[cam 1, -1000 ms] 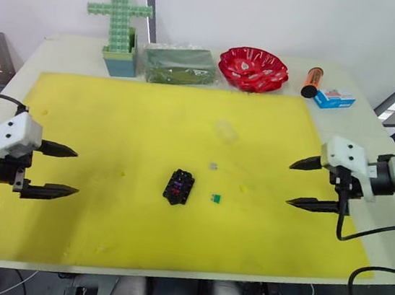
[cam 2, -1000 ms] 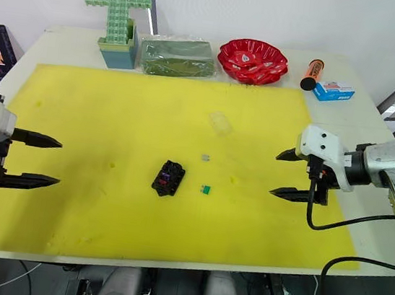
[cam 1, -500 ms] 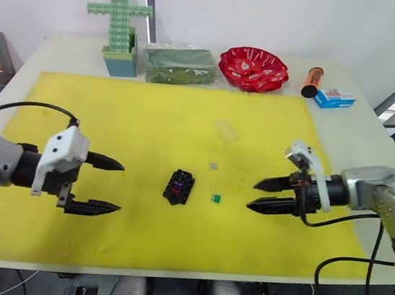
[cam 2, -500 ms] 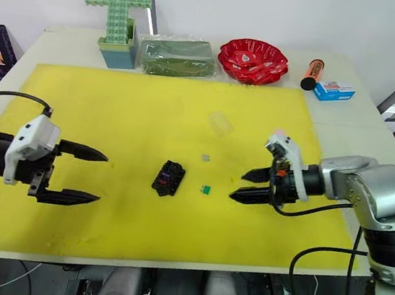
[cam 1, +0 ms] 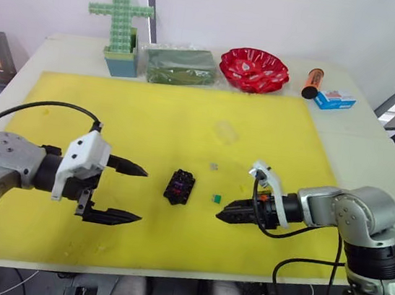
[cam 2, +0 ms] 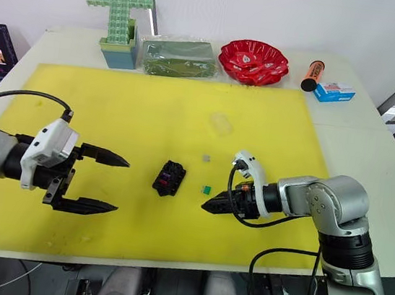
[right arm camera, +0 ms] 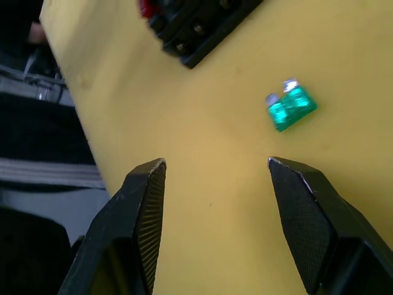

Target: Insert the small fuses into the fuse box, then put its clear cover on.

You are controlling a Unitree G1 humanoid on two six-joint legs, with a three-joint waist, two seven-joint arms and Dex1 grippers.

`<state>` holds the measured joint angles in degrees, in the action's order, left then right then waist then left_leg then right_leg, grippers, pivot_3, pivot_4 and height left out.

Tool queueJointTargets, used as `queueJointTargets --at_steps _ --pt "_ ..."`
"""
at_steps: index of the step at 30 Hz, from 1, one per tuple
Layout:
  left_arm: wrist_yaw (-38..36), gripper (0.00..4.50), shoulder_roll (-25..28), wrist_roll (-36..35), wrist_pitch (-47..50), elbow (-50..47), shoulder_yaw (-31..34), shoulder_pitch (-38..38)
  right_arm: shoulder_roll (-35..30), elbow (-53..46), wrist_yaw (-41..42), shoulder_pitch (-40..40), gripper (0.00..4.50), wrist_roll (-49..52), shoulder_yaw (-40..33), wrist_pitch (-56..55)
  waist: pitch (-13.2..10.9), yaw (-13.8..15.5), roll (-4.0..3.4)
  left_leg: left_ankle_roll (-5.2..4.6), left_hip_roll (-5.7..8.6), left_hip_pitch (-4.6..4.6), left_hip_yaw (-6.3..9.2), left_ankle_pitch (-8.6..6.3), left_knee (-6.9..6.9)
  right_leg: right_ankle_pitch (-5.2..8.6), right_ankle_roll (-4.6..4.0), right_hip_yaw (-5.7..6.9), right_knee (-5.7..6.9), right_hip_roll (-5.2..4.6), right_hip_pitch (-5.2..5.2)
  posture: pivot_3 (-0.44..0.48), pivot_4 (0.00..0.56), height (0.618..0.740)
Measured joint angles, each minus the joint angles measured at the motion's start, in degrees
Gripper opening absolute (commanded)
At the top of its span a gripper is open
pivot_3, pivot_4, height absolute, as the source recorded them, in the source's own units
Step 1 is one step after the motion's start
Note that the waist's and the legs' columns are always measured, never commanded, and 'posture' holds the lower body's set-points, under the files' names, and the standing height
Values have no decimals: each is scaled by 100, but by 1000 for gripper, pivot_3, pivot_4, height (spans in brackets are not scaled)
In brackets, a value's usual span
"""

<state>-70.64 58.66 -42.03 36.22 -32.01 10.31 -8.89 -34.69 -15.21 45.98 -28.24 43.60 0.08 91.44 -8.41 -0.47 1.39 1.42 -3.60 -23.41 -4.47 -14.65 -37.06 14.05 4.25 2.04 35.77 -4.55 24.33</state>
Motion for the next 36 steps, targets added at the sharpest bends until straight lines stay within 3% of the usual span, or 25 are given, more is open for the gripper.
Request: queueJointTargets --at_steps 9,17,36 --pt "214 4500 -69 -245 104 -196 -193 -385 226 543 -299 -33 2781 139 -227 70 0 -10 0 0 1 2 2 0 0 -6 12 -1 2 3 -3 0 150 740" --pt "157 4500 -69 58 -166 -188 -533 -379 395 1066 -624 -211 2781 373 -402 70 0 -14 0 0 0 3 2 0 1 -6 12 -2 2 5 -3 0 150 740" --pt "228 4500 -92 287 -287 14 -554 -445 757 1327 -1685 -426 2781 1150 -477 70 0 -22 0 -1 -3 3 4 0 3 -8 15 -3 3 11 -2 0 150 740"
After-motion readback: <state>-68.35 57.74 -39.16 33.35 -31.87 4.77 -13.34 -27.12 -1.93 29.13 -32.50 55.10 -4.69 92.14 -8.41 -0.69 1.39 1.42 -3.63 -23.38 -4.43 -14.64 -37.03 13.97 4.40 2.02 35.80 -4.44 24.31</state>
